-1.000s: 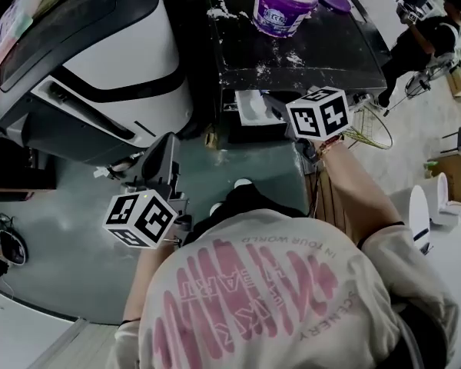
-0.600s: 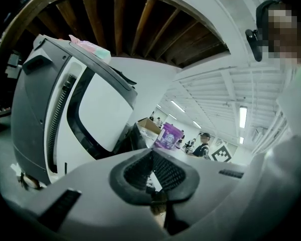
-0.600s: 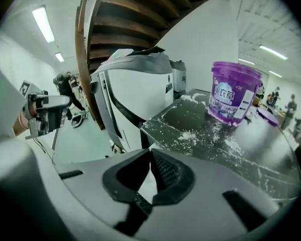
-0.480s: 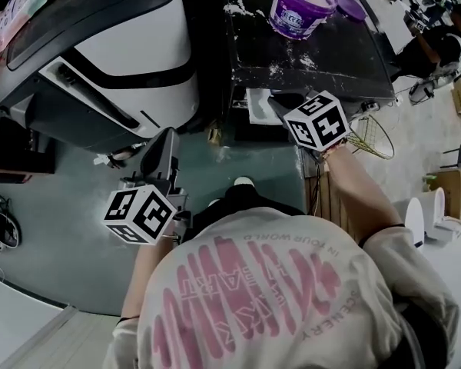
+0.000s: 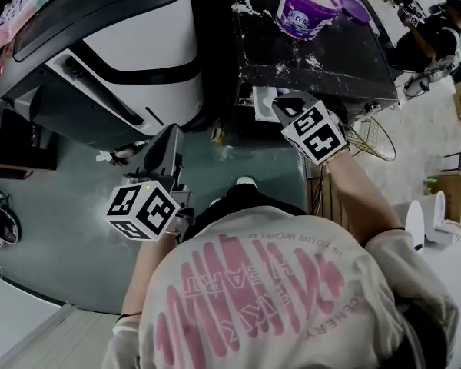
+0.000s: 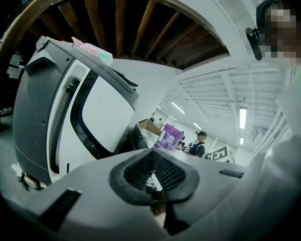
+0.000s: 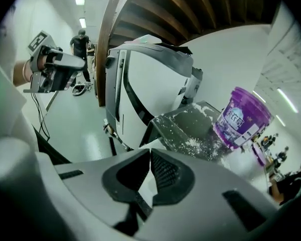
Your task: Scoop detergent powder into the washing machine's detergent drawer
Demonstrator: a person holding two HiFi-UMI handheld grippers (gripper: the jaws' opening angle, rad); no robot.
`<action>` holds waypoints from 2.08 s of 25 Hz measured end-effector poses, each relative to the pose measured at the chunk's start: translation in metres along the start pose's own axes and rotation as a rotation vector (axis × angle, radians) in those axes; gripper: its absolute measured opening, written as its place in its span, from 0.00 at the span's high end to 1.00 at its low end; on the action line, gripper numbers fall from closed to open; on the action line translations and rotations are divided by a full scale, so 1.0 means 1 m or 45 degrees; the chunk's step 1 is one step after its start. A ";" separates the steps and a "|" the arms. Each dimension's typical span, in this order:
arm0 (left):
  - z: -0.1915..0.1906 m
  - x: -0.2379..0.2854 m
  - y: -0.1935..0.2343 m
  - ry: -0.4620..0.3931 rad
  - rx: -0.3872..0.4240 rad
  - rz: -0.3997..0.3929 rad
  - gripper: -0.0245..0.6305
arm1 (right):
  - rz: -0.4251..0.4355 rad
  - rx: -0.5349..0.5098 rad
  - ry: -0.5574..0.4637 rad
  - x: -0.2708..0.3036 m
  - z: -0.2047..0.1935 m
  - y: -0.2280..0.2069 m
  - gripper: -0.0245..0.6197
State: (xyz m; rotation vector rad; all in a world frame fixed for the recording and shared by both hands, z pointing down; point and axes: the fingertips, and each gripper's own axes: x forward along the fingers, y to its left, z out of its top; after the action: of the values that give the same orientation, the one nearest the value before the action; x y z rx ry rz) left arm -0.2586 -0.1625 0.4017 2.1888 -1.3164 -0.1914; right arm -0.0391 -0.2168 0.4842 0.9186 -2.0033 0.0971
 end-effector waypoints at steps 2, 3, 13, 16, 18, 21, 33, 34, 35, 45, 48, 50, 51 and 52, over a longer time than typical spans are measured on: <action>0.000 -0.002 0.001 -0.002 -0.002 0.000 0.96 | -0.018 -0.041 0.017 0.000 -0.003 0.003 0.95; 0.000 -0.002 0.001 -0.003 -0.003 0.000 0.96 | -0.023 -0.050 0.022 0.000 -0.004 0.004 0.95; 0.002 -0.007 0.001 -0.017 -0.011 -0.010 0.96 | -0.038 -0.057 0.029 -0.005 -0.006 0.008 0.95; 0.003 -0.007 0.002 -0.024 -0.016 -0.010 0.96 | -0.049 -0.115 0.034 -0.005 -0.006 0.010 0.95; 0.003 -0.007 0.002 -0.027 -0.018 -0.010 0.96 | -0.064 -0.172 0.042 -0.004 -0.007 0.013 0.95; 0.004 -0.009 0.001 -0.033 -0.012 -0.014 0.96 | -0.088 -0.242 0.053 -0.005 -0.008 0.017 0.95; 0.005 -0.016 0.001 -0.038 -0.010 -0.031 0.96 | -0.179 -0.369 0.042 -0.009 -0.001 0.024 0.95; 0.004 -0.017 0.001 -0.037 -0.011 -0.033 0.96 | -0.190 -0.385 0.040 -0.010 -0.001 0.025 0.95; 0.004 -0.017 0.001 -0.035 -0.012 -0.034 0.96 | -0.201 -0.401 0.036 -0.010 0.000 0.027 0.95; 0.001 -0.015 -0.009 -0.039 -0.005 -0.026 0.96 | -0.305 -0.572 -0.003 -0.019 0.005 0.031 0.95; -0.001 -0.014 -0.012 -0.049 0.004 -0.003 0.96 | -0.330 -0.632 -0.005 -0.021 0.003 0.028 0.95; -0.002 -0.014 -0.015 -0.057 0.014 0.019 0.96 | -0.346 -0.675 -0.028 -0.022 0.004 0.028 0.95; -0.002 -0.015 -0.016 -0.064 0.020 0.033 0.96 | -0.353 -0.701 -0.049 -0.023 0.006 0.028 0.95; -0.002 -0.015 -0.018 -0.072 0.026 0.047 0.96 | -0.361 -0.729 -0.073 -0.025 0.007 0.029 0.95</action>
State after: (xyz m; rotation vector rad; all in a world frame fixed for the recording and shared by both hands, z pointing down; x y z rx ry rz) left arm -0.2512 -0.1424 0.3914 2.1892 -1.3946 -0.2278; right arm -0.0546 -0.1853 0.4689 0.8167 -1.7811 -0.6344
